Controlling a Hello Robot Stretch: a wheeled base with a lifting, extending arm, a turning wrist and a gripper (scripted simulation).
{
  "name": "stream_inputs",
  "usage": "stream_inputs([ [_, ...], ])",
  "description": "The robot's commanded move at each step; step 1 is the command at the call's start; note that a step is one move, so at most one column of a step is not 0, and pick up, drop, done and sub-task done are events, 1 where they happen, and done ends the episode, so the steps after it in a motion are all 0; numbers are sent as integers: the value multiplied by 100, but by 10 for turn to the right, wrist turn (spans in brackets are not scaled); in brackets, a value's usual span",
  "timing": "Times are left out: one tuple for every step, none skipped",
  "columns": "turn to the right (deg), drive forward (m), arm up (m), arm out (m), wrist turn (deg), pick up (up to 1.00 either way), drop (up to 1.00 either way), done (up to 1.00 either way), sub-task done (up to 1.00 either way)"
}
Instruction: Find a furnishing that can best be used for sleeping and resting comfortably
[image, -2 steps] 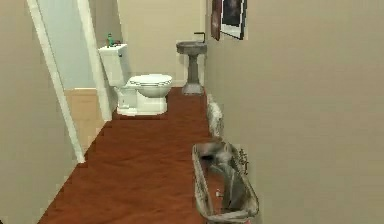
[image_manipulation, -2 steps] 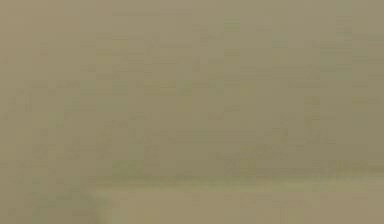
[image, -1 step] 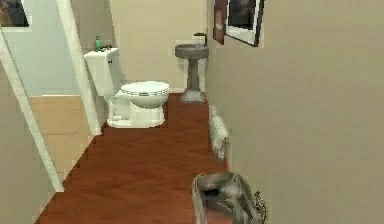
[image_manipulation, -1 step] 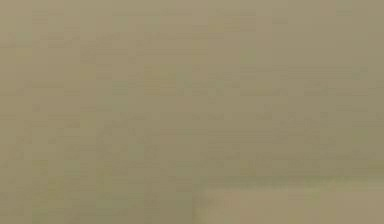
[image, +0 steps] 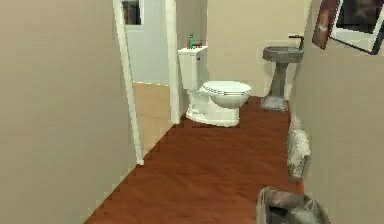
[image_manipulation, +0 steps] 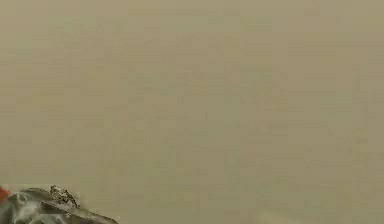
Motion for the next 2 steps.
stream_inputs([
  [0, 100, 0, 0, 0, 0, 0, 0, 0],
  [-30, 0, 0, 0, 0, 0, 0, 0, 0],
])
